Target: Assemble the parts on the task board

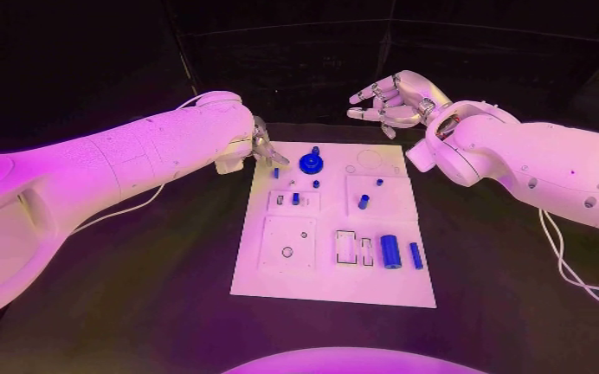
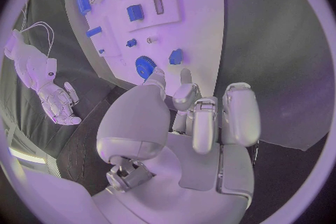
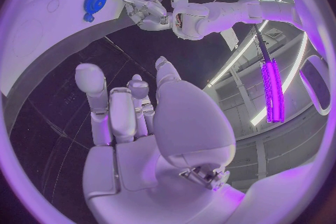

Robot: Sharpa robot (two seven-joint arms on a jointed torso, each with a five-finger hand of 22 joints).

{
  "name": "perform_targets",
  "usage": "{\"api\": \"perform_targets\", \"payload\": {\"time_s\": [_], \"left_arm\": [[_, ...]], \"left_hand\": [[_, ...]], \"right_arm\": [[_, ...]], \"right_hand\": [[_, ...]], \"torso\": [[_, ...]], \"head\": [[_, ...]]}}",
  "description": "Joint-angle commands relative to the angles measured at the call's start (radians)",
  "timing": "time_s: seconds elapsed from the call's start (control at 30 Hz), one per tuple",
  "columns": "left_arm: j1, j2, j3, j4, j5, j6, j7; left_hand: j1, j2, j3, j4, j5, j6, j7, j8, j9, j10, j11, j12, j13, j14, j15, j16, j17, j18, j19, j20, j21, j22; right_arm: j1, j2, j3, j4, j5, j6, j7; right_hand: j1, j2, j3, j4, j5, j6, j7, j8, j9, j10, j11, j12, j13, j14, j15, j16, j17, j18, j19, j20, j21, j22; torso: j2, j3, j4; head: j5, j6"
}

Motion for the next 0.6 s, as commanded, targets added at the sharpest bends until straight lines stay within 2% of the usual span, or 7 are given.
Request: {"api": "perform_targets", "payload": {"time_s": [0.03,0.6], "left_arm": [[0.000,0.002,0.000,-0.006,-0.016,0.050,0.017],[-0.006,0.013,-0.001,-0.025,-0.017,0.094,0.029]], "left_hand": [[0.004,-0.002,-0.011,0.000,0.004,0.010,-0.002,-0.005,-0.003,-0.003,0.004,0.000,0.000,0.104,0.007,0.003,0.263,-0.008,0.000,0.008,0.000,0.001],[0.017,0.009,-0.025,0.002,0.004,0.025,-0.005,-0.004,-0.009,-0.003,0.002,0.002,0.001,0.104,0.006,0.003,0.263,-0.008,0.000,0.008,0.002,0.005]], "right_arm": [[0.002,0.001,0.001,-0.001,-0.002,0.006,0.012],[0.002,0.009,0.001,-0.005,-0.002,0.009,0.012]], "right_hand": [[-0.002,0.008,-0.007,0.000,0.005,-0.007,0.000,0.006,0.000,-0.005,0.001,0.003,-0.001,0.016,-0.003,-0.004,-0.001,0.011,0.000,0.002,-0.006,-0.001],[-0.002,0.009,-0.008,0.000,0.007,-0.007,0.000,0.006,0.000,-0.005,0.001,0.003,-0.001,0.016,-0.003,-0.004,0.000,0.012,0.000,0.002,-0.007,-0.002]], "torso": [[-0.001,0.0012,-0.0007],[-0.002,0.0010,0.0006]], "head": [[-0.001,-0.002],[-0.004,-0.007]]}}
